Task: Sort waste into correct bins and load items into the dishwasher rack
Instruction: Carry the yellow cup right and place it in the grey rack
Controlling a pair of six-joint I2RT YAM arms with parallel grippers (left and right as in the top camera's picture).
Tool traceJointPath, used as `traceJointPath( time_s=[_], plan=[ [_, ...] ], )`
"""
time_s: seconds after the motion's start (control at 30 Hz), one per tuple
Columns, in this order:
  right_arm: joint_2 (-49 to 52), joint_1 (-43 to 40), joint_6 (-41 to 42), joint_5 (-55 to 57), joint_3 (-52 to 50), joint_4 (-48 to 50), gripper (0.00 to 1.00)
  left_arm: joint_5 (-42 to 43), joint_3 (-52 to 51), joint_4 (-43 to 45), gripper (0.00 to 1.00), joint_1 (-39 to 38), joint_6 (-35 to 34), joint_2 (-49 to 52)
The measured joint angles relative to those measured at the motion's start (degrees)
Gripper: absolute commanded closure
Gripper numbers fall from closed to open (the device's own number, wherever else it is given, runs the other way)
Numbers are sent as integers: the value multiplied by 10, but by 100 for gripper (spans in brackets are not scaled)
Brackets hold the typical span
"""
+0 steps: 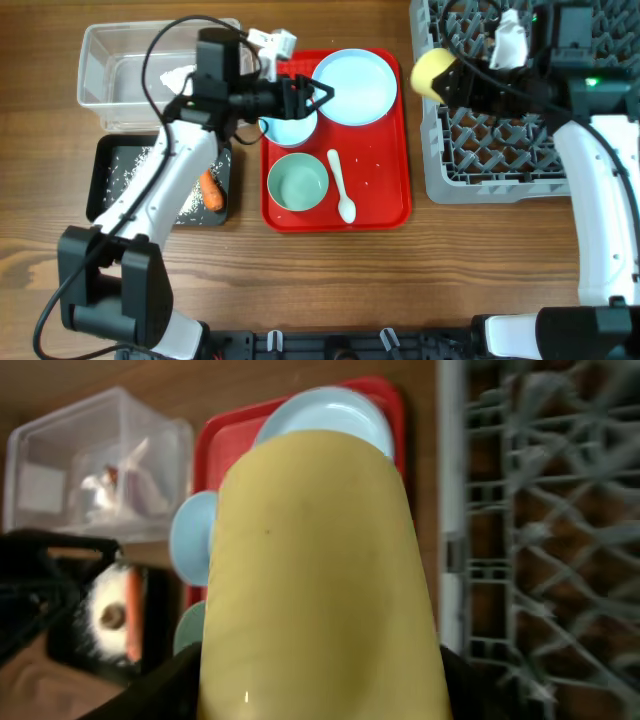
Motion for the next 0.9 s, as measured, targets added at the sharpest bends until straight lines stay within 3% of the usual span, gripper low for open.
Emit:
traceJointPath(
  time_s=[0.23,0.47,0.53,0.67,0.9],
  plan=[
    [0,-22,1,70,38,-81,37,-112,0,-14,32,-69,33,0],
    [0,-71,1,131,38,-162,36,-280,0,-57,29,-152,52,0],
    [0,-89,6,153,38,-176,36,-322,0,-66,23,-167,54,0],
    [0,-132,23,204,38,-187,36,-385,0,-73,14,-184,59,0],
    [0,-166,42,244,38,-183,36,-451,0,-85,12,-182,61,0]
  ],
)
